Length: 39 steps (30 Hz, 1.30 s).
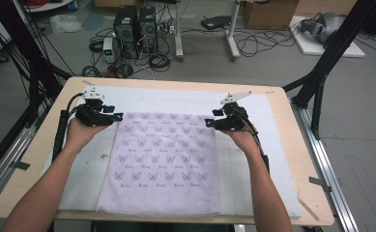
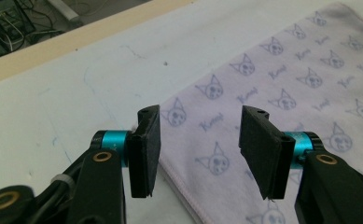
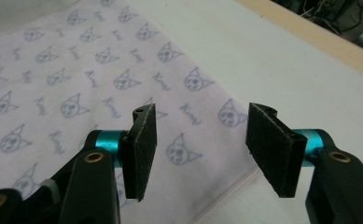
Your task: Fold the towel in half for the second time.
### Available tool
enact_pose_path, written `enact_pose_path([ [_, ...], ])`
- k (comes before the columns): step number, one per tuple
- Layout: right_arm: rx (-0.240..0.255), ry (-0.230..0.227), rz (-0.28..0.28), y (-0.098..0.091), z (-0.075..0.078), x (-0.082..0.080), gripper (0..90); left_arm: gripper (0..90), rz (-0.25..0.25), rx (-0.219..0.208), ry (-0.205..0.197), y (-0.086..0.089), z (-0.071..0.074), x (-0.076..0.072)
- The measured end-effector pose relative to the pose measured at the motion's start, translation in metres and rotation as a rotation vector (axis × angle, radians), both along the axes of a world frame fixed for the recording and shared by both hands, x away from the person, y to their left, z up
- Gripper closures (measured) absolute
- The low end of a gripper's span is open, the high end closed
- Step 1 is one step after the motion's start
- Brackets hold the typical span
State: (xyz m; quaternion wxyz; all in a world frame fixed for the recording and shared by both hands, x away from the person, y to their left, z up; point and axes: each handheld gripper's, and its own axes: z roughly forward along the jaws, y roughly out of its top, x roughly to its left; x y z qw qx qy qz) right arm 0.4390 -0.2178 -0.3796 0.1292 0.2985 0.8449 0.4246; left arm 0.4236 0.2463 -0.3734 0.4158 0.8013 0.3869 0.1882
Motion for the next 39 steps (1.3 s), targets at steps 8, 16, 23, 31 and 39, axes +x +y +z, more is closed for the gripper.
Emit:
enact_pose_path([
  [8,-0.017,0.052,-0.077,-0.009,-0.018,0.019,43.2,48.9,0.045,0.057,0.057,0.0,-0.027,0.02],
  [16,-0.059,0.107,-0.132,-0.012,-0.042,0.031,43.6,50.1,0.102,0.086,0.116,0.001,-0.052,0.035],
  [23,-0.035,0.13,-0.169,-0.014,-0.065,0.032,45.9,51.8,0.116,0.088,0.148,-0.002,-0.064,0.041],
  [31,0.001,0.146,-0.117,-0.007,-0.067,0.029,80.2,77.1,0.08,0.052,0.175,-0.006,-0.063,0.04],
  [39,0.002,0.156,-0.092,-0.008,-0.061,0.028,84.1,85.1,0.083,0.06,0.147,-0.005,-0.06,0.038],
])
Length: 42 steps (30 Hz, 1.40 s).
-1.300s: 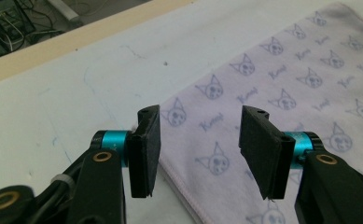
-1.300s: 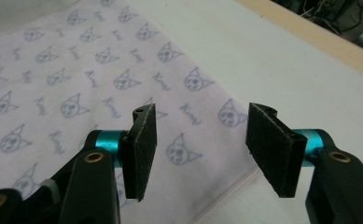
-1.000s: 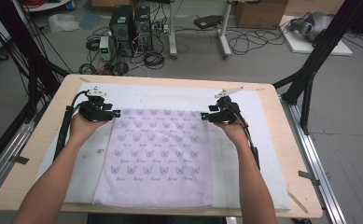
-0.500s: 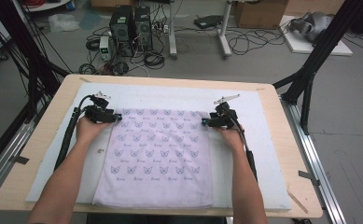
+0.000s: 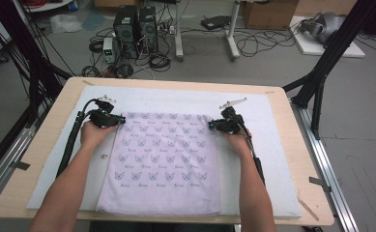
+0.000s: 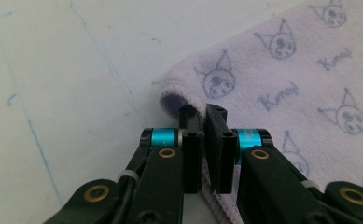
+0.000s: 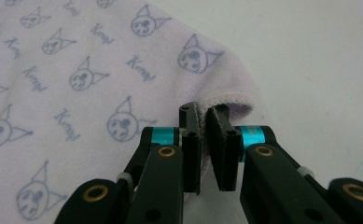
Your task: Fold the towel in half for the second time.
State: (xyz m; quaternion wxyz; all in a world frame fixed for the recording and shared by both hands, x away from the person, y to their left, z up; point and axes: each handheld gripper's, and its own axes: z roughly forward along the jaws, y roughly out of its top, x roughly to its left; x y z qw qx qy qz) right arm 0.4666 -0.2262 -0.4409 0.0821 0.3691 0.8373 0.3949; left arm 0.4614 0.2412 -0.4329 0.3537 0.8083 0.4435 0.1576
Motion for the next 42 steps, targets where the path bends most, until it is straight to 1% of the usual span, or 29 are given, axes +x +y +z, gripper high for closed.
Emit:
enact_pose_path([
  [1,-0.001,-0.011,0.0,-0.001,0.003,-0.001,84.2,85.1,-0.001,-0.007,-0.011,0.0,0.002,-0.001],
  [4,0.028,-0.047,0.007,-0.004,0.015,-0.006,84.4,85.2,-0.018,-0.015,-0.052,0.001,0.012,-0.006],
  [7,0.041,-0.091,0.038,-0.005,0.031,-0.013,84.4,85.2,-0.043,-0.041,-0.099,0.003,0.026,-0.015],
  [8,0.056,-0.096,0.041,-0.006,0.037,-0.017,84.4,85.1,-0.054,-0.043,-0.118,0.003,0.032,-0.019],
  [9,0.066,-0.106,0.053,-0.007,0.042,-0.021,84.4,85.2,-0.07,-0.036,-0.134,0.003,0.038,-0.023],
  [10,0.063,-0.12,0.066,-0.007,0.047,-0.025,84.4,85.2,-0.085,-0.037,-0.154,0.004,0.043,-0.028],
  [11,0.067,-0.13,0.081,-0.008,0.052,-0.03,84.4,85.2,-0.093,-0.047,-0.181,0.005,0.048,-0.034],
  [14,0.095,-0.156,0.114,-0.009,0.068,-0.046,84.5,85.1,-0.115,-0.069,-0.225,0.011,0.059,-0.055],
  [15,0.095,-0.175,0.137,-0.01,0.072,-0.053,84.4,85.1,-0.123,-0.071,-0.239,0.014,0.061,-0.063],
  [16,0.092,-0.184,0.151,-0.01,0.077,-0.06,84.5,85.1,-0.127,-0.072,-0.254,0.016,0.062,-0.072],
  [17,0.098,-0.19,0.164,-0.011,0.079,-0.068,84.4,85.1,-0.135,-0.082,-0.264,0.019,0.062,-0.08],
  [19,0.092,-0.189,0.186,-0.014,0.08,-0.082,84.4,85.0,-0.155,-0.09,-0.279,0.025,0.059,-0.097],
  [22,0.081,-0.157,0.213,-0.019,0.07,-0.103,84.2,85.0,-0.183,-0.109,-0.273,0.032,0.048,-0.121],
  [23,0.082,-0.155,0.221,-0.019,0.065,-0.11,84.2,85.0,-0.194,-0.106,-0.266,0.033,0.043,-0.13],
  [24,0.085,-0.14,0.225,-0.019,0.06,-0.117,84.0,85.0,-0.205,-0.106,-0.256,0.033,0.037,-0.137],
  [26,0.07,-0.124,0.241,-0.018,0.051,-0.127,83.7,84.6,-0.23,-0.099,-0.225,0.033,0.025,-0.15],
  [27,0.072,-0.123,0.248,-0.018,0.046,-0.133,83.4,83.8,-0.243,-0.09,-0.211,0.034,0.02,-0.155],
  [28,0.074,-0.114,0.251,-0.018,0.041,-0.136,82.5,82.2,-0.247,-0.092,-0.196,0.034,0.015,-0.159],
  [29,0.06,-0.094,0.254,-0.018,0.038,-0.139,79.9,78.6,-0.247,-0.09,-0.182,0.035,0.012,-0.162],
  [30,0.052,-0.08,0.254,-0.018,0.035,-0.141,74.8,74.6,-0.244,-0.088,-0.176,0.036,0.011,-0.164],
  [32,0.063,-0.068,0.253,-0.02,0.033,-0.143,67.7,71.0,-0.243,-0.067,-0.169,0.037,0.01,-0.164],
  [34,0.072,-0.083,0.241,-0.023,0.038,-0.143,61.5,64.1,-0.242,-0.057,-0.161,0.038,0.013,-0.163],
  [36,0.068,-0.097,0.229,-0.023,0.044,-0.141,58.3,59.1,-0.245,-0.067,-0.161,0.039,0.019,-0.162],
  [37,0.068,-0.105,0.231,-0.023,0.046,-0.141,56.3,55.5,-0.245,-0.073,-0.167,0.038,0.023,-0.16],
  [38,0.062,-0.115,0.22,-0.021,0.048,-0.138,54.1,52.3,-0.246,-0.076,-0.169,0.037,0.026,-0.159],
  [40,0.059,-0.12,0.214,-0.019,0.051,-0.134,52.3,47.0,-0.254,-0.091,-0.156,0.035,0.03,-0.155],
  [42,0.064,-0.119,0.208,-0.017,0.05,-0.128,50.3,43.4,-0.26,-0.092,-0.147,0.031,0.031,-0.15],
])
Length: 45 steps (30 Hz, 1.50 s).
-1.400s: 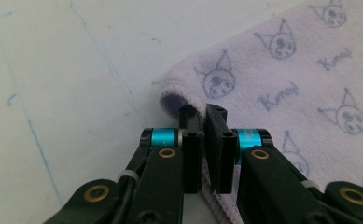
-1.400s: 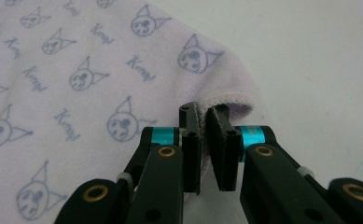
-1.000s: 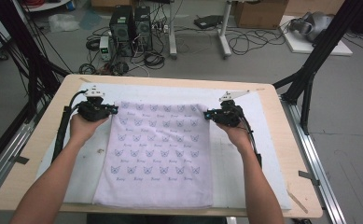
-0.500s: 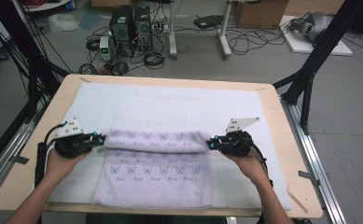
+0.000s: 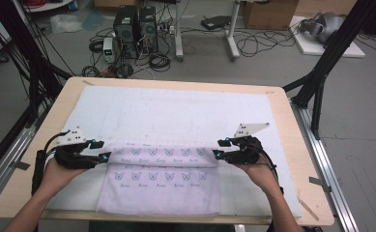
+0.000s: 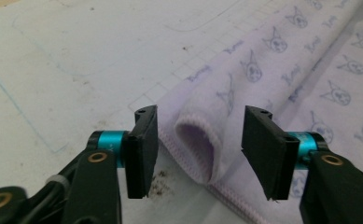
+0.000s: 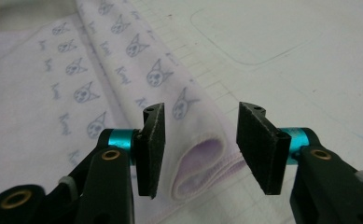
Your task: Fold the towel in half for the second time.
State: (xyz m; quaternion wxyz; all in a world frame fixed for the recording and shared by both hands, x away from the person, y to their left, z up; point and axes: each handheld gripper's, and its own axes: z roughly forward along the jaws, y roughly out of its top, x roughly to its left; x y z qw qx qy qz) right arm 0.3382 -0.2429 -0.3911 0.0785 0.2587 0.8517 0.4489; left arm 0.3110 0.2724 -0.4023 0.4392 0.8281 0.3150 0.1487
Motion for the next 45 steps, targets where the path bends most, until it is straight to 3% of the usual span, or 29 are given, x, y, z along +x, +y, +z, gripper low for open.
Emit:
enact_pose_path([
  [4,0.003,0.042,-0.002,0.007,-0.009,0.011,45.9,39.1,-0.013,-0.004,0.03,-0.007,-0.004,0.009],
  [7,0.007,0.085,0.015,0.014,-0.017,0.017,45.2,41.6,-0.03,-0.013,0.066,-0.013,-0.008,0.017],
  [9,0.009,0.13,0.044,0.017,-0.022,0.02,56.1,63.3,-0.074,-0.019,0.084,-0.015,-0.011,0.018],
  [11,0.0,0.156,0.084,0.018,-0.025,0.018,79.0,80.8,-0.098,-0.009,0.084,-0.016,-0.011,0.016],
  [13,0.007,0.153,0.106,0.017,-0.024,0.013,84.2,83.5,-0.097,-0.011,0.07,-0.013,-0.01,0.012],
  [17,0.051,0.089,0.114,0.01,-0.009,-0.002,84.9,83.7,-0.096,-0.042,0.03,-0.003,0.001,-0.005],
  [20,0.087,0.05,0.144,0.005,0.003,-0.022,85.0,83.7,-0.11,-0.053,0.001,0.004,0.008,-0.027],
  [22,0.105,0.047,0.179,0.002,0.006,-0.039,84.7,83.3,-0.143,-0.054,-0.001,0.006,0.008,-0.044],
  [23,0.113,0.046,0.203,0.001,0.005,-0.048,82.9,80.9,-0.155,-0.052,0.002,0.006,0.007,-0.052],
  [25,0.134,0.067,0.235,-0.003,0.003,-0.062,74.3,62.8,-0.158,-0.039,0.024,0.006,0.006,-0.062],
  [27,0.156,0.056,0.232,-0.007,0.003,-0.069,70.0,57.0,-0.155,-0.035,0.021,0.007,0.009,-0.063],
  [31,0.161,0.036,0.19,-0.012,0.009,-0.063,65.9,53.5,-0.131,-0.037,0.001,0.008,0.017,-0.054],
  [38,0.05,0.008,0.076,0.001,-0.004,-0.023,56.6,52.7,-0.036,0.015,-0.015,0.0,0.004,-0.02],
  [41,0.01,0.001,0.048,0.005,-0.012,-0.01,54.3,50.5,0.001,0.018,0.004,-0.001,-0.006,-0.005],
  [45,-0.028,0.048,0.017,0.008,-0.025,0.003,51.3,45.0,0.03,0.042,0.06,-0.007,-0.023,0.013],
])
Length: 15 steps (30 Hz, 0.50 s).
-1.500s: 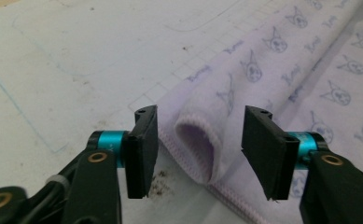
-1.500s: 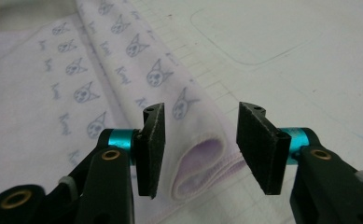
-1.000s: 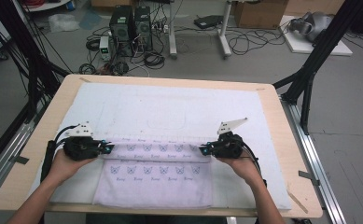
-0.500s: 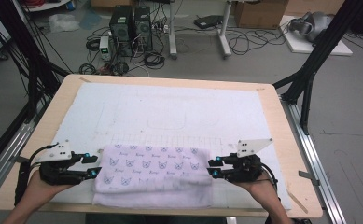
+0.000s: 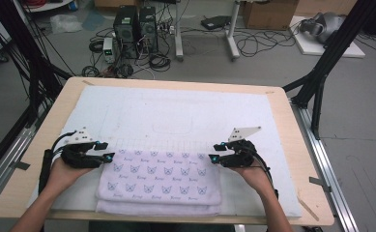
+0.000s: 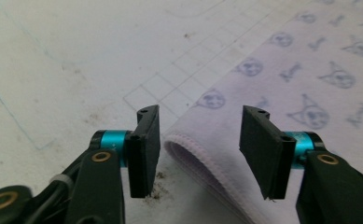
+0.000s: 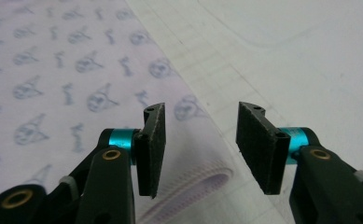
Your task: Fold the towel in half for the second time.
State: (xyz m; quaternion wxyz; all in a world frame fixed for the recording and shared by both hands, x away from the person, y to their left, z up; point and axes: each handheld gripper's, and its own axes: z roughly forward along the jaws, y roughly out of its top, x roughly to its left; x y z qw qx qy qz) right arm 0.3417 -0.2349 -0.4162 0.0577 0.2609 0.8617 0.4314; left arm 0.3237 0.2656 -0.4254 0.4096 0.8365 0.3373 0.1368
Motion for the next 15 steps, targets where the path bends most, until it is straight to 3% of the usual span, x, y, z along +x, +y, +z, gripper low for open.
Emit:
enact_pose_path([
  [4,-0.016,0.036,-0.017,0.0,-0.011,0.006,48.5,41.3,-0.005,0.012,0.082,-0.005,-0.015,0.01],
  [6,-0.023,0.052,-0.026,0.0,-0.016,0.007,47.1,45.8,-0.022,-0.025,0.107,-0.005,-0.017,0.012],
  [7,-0.024,0.063,-0.027,0.001,-0.02,0.008,47.1,54.1,-0.034,-0.038,0.118,-0.004,-0.017,0.013],
  [8,-0.028,0.084,-0.027,0.001,-0.023,0.009,47.6,55.9,-0.027,-0.043,0.127,-0.004,-0.017,0.013],
  [10,-0.039,0.116,-0.026,0.003,-0.028,0.011,55.8,65.6,-0.034,-0.051,0.129,-0.002,-0.016,0.014],
  [11,-0.018,0.127,-0.004,0.003,-0.028,0.012,66.9,69.7,-0.035,-0.044,0.119,-0.003,-0.015,0.013],
  [13,-0.019,0.12,0.023,0.005,-0.027,0.012,79.5,75.7,-0.039,-0.025,0.101,-0.005,-0.012,0.012],
  [15,-0.038,0.099,0.032,0.007,-0.023,0.011,82.0,78.7,-0.033,-0.011,0.072,-0.008,-0.008,0.012],
])
